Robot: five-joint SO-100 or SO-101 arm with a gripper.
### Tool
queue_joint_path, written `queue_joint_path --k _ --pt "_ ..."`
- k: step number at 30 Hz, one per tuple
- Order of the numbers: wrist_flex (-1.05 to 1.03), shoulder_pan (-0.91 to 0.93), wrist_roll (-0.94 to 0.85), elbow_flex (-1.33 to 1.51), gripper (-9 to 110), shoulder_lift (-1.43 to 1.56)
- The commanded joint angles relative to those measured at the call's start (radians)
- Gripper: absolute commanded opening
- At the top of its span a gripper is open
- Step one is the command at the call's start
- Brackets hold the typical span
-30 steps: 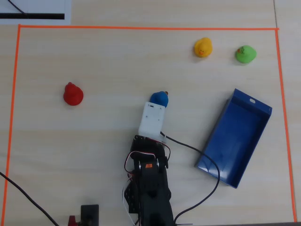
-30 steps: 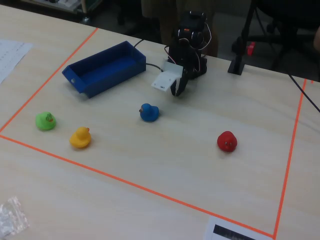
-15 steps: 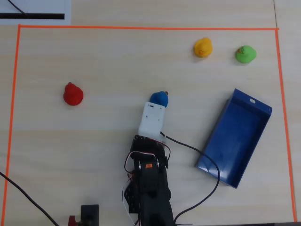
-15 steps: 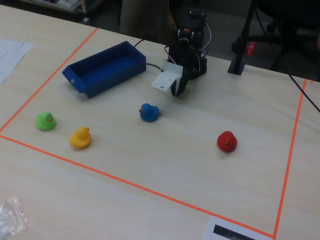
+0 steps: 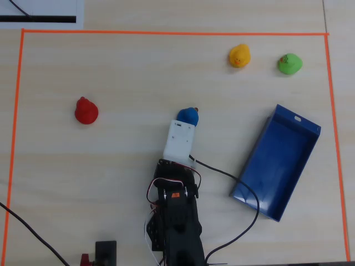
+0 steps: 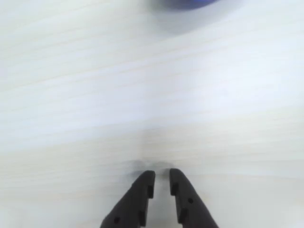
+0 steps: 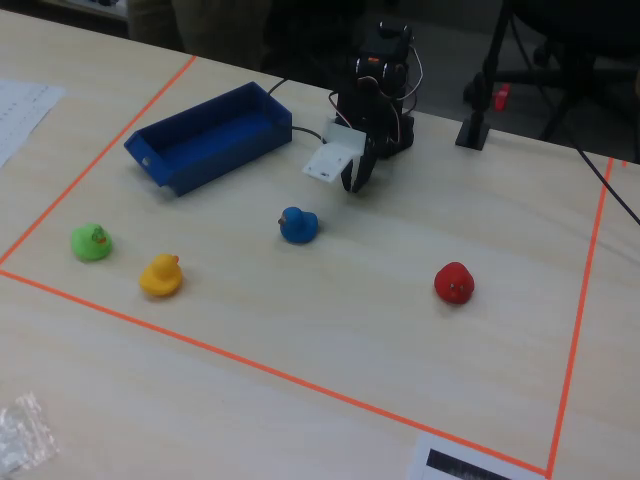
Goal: Grasp blue duck and put it into box.
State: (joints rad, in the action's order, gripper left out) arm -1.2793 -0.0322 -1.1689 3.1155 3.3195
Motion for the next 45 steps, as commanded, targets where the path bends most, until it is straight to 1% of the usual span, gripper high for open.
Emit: queue_joint_path --k 1,42,43,44,45 --pt "-0.023 0.011 -0.009 -0.005 0 -0.008" --pt "-0.02 0.003 -0.014 -0.005 0 -0.008" --pt "-0.012 0.012 -0.075 -0.009 1 -0.012" --pt "0.02 0.034 -0.103 -0.038 4 -0.043" --pt "0.071 0.069 -0.103 -0.095 9 -0.11"
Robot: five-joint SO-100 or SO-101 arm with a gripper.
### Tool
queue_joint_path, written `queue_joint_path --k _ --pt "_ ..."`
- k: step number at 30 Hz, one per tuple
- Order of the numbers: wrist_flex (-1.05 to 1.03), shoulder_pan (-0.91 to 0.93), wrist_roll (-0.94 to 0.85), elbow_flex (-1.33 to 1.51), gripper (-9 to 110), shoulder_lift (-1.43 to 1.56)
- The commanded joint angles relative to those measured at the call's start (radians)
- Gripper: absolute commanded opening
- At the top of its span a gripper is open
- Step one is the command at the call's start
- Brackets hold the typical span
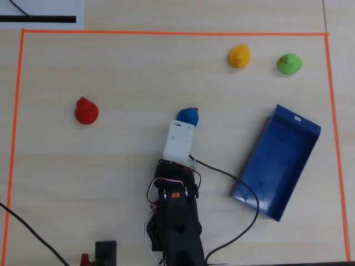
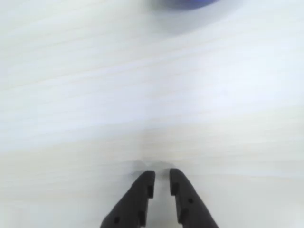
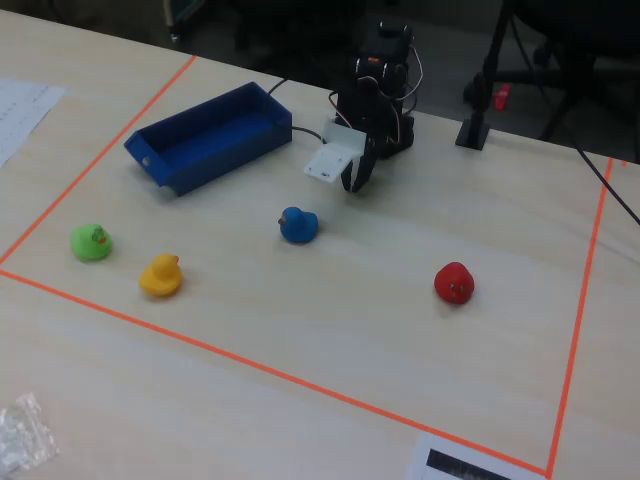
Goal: Grasp blue duck and put it into box.
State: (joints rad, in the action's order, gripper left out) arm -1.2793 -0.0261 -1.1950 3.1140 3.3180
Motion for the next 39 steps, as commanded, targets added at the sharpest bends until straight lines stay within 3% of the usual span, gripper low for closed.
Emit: queue_joint_path --k 1,5,12,19,23,39 --pt "0.115 0.103 -0.095 -0.167 13 -0.198" --pt "0.261 0.227 -0.158 -0.462 32 -0.491" --pt "0.506 0.383 -0.218 -0.769 42 -0.834" --pt "0.897 0.488 -0.287 -0.614 43 -1.057" --pt "1.017 0.489 -0.278 -0.512 43 -1.123" --pt "1.092 0.388 -0.173 -0.399 43 -1.169"
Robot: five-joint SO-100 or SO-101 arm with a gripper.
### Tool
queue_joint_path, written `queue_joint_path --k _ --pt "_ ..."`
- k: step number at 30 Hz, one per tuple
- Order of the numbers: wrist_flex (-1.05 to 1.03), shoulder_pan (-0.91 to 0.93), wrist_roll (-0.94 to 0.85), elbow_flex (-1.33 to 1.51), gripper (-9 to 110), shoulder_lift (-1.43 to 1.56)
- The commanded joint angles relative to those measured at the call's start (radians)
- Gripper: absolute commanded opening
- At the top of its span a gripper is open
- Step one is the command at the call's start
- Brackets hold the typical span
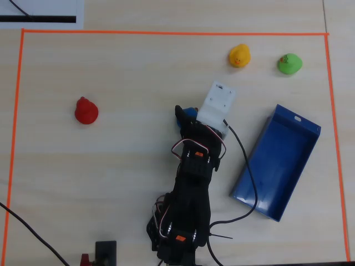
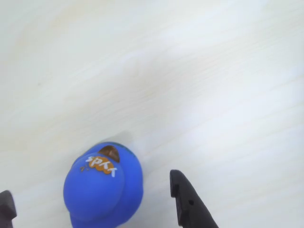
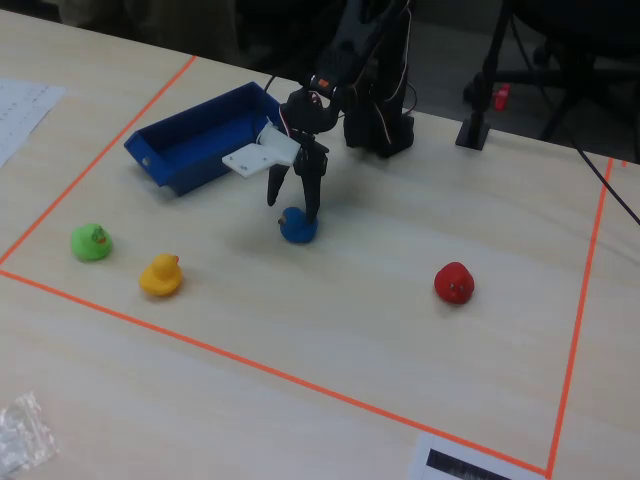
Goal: Grasp blue duck and put it into box.
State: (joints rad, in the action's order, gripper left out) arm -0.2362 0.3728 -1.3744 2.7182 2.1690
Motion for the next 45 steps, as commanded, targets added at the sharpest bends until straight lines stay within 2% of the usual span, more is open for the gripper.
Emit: queue_joint_path --k 1,10,12,15,22,27,31,33,38,45 --pt "0.071 -0.012 0.002 0.005 43 -0.034" --pt "0.25 -0.021 0.023 0.046 39 -0.118" --pt "0.299 -0.031 0.025 0.08 29 -0.118" --pt "0.342 -0.038 0.035 0.117 0 -0.117" --pt "0.345 -0.005 0.094 0.106 0 -0.071" --pt "0.314 0.138 0.083 -0.051 0 -0.028" --pt "0.314 0.301 0.0 -0.21 0 -0.029" --pt "0.391 0.379 -0.069 -0.25 0 -0.06" --pt "0.646 0.546 -0.31 -0.155 0 -0.095" --pt "0.66 0.667 -0.476 -0.031 0 -0.107"
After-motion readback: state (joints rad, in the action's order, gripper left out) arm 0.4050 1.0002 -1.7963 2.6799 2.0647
